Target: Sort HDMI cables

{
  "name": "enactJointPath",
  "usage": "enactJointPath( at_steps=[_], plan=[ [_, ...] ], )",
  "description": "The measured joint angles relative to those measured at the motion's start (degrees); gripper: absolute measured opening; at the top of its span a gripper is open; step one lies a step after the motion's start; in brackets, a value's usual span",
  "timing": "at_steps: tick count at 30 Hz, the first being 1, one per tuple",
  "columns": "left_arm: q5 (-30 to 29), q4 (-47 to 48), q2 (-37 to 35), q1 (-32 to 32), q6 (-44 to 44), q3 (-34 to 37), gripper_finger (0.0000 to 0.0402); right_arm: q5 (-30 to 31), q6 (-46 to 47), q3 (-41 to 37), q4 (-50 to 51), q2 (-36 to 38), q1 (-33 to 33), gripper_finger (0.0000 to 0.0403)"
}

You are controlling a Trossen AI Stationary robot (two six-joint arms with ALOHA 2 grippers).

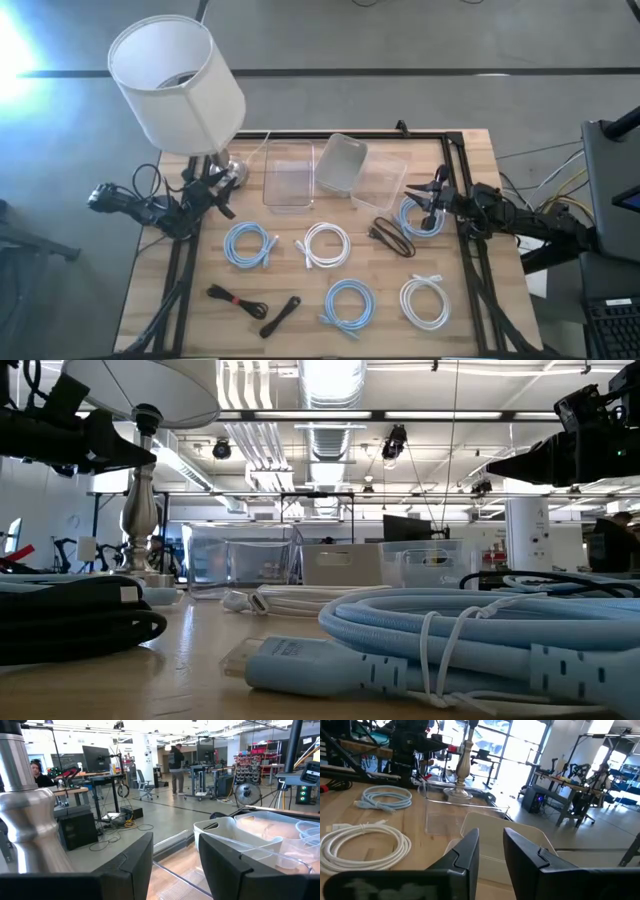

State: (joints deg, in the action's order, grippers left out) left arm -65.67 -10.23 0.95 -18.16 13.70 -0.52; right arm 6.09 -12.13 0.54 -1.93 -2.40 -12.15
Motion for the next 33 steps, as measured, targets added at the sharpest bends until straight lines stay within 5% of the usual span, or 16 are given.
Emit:
enactJointPath(
  at_steps=[33],
  plan=[
    [0.0,0.0,0.0,0.0,0.0,0.0,0.0163,0.0,0.1,0.0,0.0,0.0,0.0,0.0072]
  ],
)
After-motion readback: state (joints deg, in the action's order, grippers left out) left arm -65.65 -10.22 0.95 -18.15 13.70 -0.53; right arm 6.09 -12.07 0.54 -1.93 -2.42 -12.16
